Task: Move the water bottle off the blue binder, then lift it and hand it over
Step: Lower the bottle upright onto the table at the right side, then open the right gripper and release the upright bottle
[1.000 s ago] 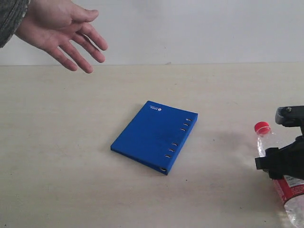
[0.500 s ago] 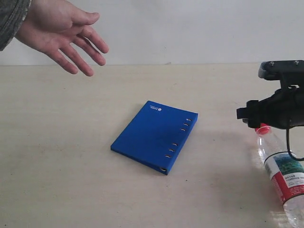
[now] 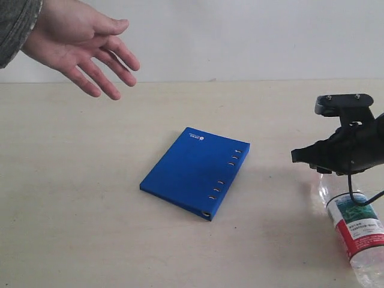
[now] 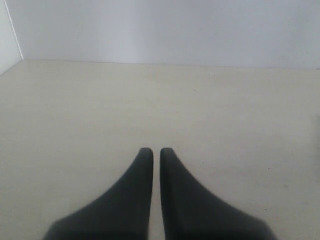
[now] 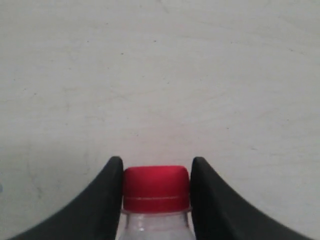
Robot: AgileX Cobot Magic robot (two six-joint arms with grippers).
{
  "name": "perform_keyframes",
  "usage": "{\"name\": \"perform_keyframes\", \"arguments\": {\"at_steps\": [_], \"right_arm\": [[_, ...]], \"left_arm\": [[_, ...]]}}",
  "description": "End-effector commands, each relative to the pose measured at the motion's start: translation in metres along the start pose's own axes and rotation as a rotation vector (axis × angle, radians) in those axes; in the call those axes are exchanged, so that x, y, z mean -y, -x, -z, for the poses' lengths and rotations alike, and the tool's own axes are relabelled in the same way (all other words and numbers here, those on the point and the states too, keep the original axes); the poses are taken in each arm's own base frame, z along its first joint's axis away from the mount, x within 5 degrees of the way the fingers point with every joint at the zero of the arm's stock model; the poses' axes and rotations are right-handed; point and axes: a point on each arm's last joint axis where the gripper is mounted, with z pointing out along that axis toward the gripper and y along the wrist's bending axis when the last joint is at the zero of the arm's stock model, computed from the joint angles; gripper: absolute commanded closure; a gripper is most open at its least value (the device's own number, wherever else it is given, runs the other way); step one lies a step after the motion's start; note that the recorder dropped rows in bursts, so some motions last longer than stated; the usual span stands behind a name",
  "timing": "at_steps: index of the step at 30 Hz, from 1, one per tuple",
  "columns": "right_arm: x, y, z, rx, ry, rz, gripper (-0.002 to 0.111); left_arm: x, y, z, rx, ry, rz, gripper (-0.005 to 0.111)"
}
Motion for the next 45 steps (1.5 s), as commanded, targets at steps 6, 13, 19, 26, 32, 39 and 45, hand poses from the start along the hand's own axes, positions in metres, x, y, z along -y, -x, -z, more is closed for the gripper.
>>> {"name": "perform_keyframes", "arguments": {"at_steps": [6,13,19,26,32,39,45], "right_arm": [[-0.009,0.005,0.012,0.001,0.104,0.012,0.108],[0.003,0.036,0.059,0.226,-0.03,0.043,0.108],[0.006,0.053,0.103,0.386,-0.073,0.057,0.108],[0.011,0.061,0.135,0.498,-0.13,0.105,0.108],[0.011,0.062,0.139,0.508,-0.145,0.133,0.108],[0.011,0.062,0.139,0.508,-0.146,0.136,0.108],[0.012,0.062,0.139,0.51,-0.168,0.163,0.108]], "left_arm": [[0.0,-0.001,0.0,-0.001,-0.007,0.0,0.102],[0.0,-0.001,0.0,-0.001,-0.007,0.0,0.102],[0.0,-0.001,0.0,-0.001,-0.007,0.0,0.102],[0.0,-0.001,0.0,-0.001,-0.007,0.0,0.102],[0.0,-0.001,0.0,-0.001,-0.007,0.0,0.102],[0.0,-0.001,0.0,-0.001,-0.007,0.0,0.102],[0.0,-0.001,0.0,-0.001,-0.007,0.0,0.102]]}}
